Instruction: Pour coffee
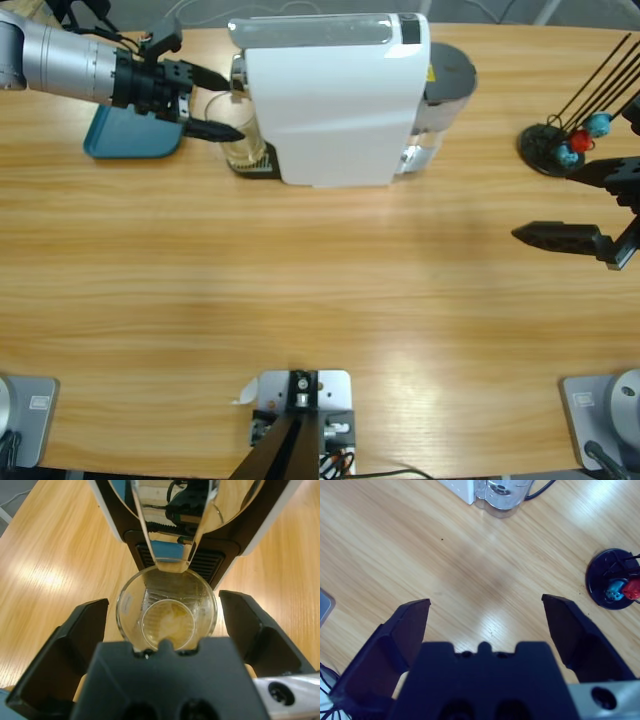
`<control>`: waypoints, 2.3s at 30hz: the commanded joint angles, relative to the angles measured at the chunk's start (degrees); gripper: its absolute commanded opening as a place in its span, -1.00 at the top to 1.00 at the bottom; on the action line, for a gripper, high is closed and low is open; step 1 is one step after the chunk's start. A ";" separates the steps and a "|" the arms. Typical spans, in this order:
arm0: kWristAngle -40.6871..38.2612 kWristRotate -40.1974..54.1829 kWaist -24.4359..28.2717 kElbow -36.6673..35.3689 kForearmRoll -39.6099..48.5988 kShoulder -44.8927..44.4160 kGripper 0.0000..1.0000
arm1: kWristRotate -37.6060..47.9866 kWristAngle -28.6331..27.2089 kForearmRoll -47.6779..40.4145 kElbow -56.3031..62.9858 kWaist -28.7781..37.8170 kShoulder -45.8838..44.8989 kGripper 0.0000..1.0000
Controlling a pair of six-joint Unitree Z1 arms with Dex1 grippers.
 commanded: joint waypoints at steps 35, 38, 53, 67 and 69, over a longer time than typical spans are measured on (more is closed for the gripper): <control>1.53 -7.34 12.67 5.86 -0.59 -10.04 1.00 | -0.97 1.66 0.91 -0.76 0.71 1.66 -0.99; 5.35 -13.74 15.73 5.75 -1.20 -11.89 1.00 | -1.06 1.69 0.84 -0.64 0.71 1.28 -0.99; 36.60 -36.19 13.94 5.75 -15.71 -0.53 1.00 | -1.06 1.66 0.65 -0.41 1.06 0.50 -1.00; 39.50 -38.91 9.97 9.60 -16.55 1.84 1.00 | -1.06 1.69 0.73 -0.67 1.06 1.26 -1.00; 39.50 -39.00 9.54 9.78 -17.53 2.18 1.00 | -1.06 1.69 0.73 -0.67 1.06 1.26 -1.00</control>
